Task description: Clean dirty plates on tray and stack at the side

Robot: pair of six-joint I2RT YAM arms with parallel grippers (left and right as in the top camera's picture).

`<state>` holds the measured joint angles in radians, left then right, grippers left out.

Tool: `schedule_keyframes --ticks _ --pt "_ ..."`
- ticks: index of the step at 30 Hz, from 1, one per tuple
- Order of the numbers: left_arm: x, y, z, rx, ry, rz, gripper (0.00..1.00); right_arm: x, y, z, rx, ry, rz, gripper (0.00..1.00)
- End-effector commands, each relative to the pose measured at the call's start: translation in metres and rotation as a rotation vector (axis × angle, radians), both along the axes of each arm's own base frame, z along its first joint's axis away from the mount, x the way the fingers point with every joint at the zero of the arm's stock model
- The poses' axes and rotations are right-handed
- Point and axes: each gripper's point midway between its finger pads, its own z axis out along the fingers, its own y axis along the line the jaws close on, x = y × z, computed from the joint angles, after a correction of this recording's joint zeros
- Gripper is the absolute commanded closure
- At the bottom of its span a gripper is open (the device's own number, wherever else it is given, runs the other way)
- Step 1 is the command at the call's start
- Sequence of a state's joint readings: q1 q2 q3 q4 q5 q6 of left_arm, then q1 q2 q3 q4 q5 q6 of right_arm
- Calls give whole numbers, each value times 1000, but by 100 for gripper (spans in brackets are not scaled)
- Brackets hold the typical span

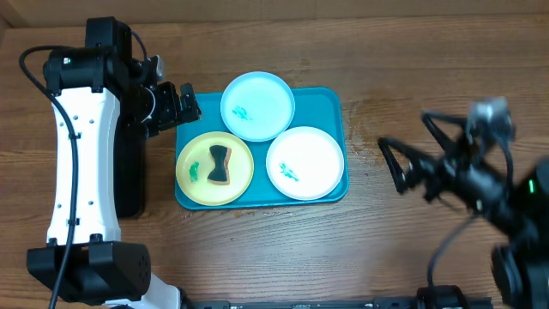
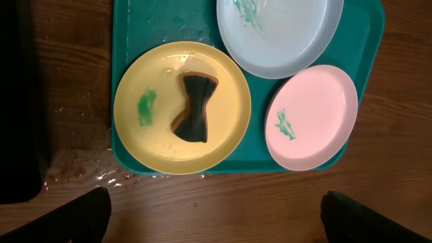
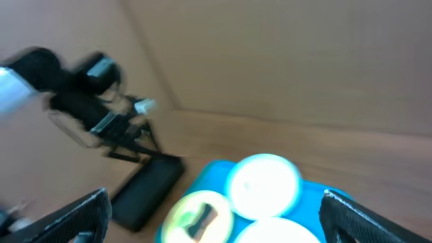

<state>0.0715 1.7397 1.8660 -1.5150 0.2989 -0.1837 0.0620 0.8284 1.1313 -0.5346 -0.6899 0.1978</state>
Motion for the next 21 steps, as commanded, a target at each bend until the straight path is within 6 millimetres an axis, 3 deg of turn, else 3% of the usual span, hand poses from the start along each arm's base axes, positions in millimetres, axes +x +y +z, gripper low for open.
schedule_keyframes --ticks 1,6,10,13,17,21 --pt "0 -2 -2 4 3 -18 0 -11 37 12 75 56 274 0" --pt "1 -2 -2 4 3 -18 0 29 62 -17 28 281 229 7" --pt "1 -2 -2 4 3 -18 0 58 83 -77 -184 527 77 4" --pt "1 -2 -2 4 3 -18 0 68 125 -114 -291 580 113 0" --pt "0 -2 -2 4 3 -18 21 75 179 -155 -344 595 200 0" --pt "1 -2 -2 4 2 -18 25 95 203 -207 -405 627 162 19"
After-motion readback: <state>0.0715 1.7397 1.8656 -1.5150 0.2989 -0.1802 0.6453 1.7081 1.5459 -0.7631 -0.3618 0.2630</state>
